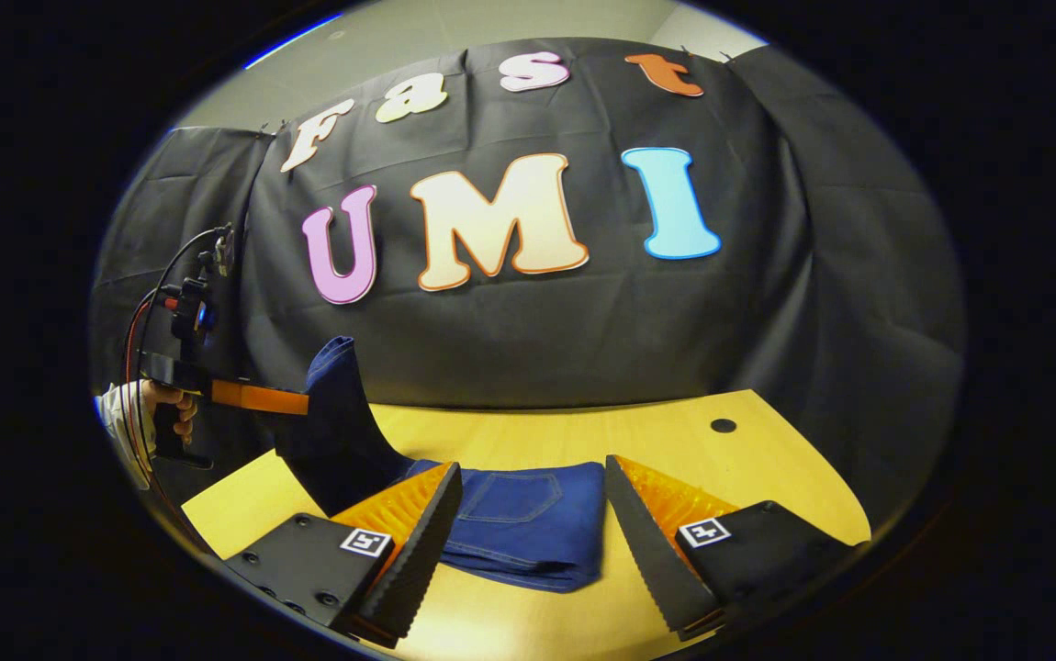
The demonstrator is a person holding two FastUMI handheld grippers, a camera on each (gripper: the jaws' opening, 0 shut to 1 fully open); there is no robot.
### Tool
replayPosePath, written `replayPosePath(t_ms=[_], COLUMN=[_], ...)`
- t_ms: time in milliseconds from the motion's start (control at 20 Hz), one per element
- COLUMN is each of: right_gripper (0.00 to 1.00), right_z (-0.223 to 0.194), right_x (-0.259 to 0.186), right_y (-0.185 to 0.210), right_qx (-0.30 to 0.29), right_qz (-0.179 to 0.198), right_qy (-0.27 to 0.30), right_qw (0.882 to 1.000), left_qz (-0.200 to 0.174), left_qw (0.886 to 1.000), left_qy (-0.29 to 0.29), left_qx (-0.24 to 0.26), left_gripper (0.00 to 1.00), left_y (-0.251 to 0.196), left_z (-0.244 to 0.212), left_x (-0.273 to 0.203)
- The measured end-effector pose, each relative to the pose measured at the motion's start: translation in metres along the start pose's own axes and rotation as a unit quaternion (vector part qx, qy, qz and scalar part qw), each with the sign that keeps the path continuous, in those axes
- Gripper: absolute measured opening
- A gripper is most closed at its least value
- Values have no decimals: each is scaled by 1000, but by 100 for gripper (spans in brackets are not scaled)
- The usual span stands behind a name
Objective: Grasp the waist and the cuffs of the jeans and fold them to make the two legs overlap; first hold the waist and fold one-third of the jeans toward the cuffs, then hold the cuffs and fold the remaining one-third in the same direction to finish folding.
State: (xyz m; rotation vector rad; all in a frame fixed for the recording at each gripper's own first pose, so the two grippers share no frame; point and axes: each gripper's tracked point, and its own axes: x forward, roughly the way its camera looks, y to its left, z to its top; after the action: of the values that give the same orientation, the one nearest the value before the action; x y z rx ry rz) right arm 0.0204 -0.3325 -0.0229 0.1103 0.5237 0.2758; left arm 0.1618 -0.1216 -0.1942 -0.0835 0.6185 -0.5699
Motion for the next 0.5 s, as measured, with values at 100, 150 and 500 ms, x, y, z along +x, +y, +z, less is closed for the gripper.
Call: replayPosePath(t_ms=[100,150,500], right_gripper=[98,98,98], right_z=[0,0,-14], right_x=[-10,-16,-47], right_y=[-18,-27,-79], right_qx=[-3,-7,-9], right_qz=[-10,-16,-51], right_qy=[1,2,20], right_qw=[1000,1000,998], left_qz=[-23,-34,-87], left_qw=[1000,999,995], left_qy=[3,2,40], left_qx=[-7,-11,-32], left_gripper=[0,0,0], left_y=[-28,-42,-119], left_z=[-1,-1,-55], left_x=[18,28,95])
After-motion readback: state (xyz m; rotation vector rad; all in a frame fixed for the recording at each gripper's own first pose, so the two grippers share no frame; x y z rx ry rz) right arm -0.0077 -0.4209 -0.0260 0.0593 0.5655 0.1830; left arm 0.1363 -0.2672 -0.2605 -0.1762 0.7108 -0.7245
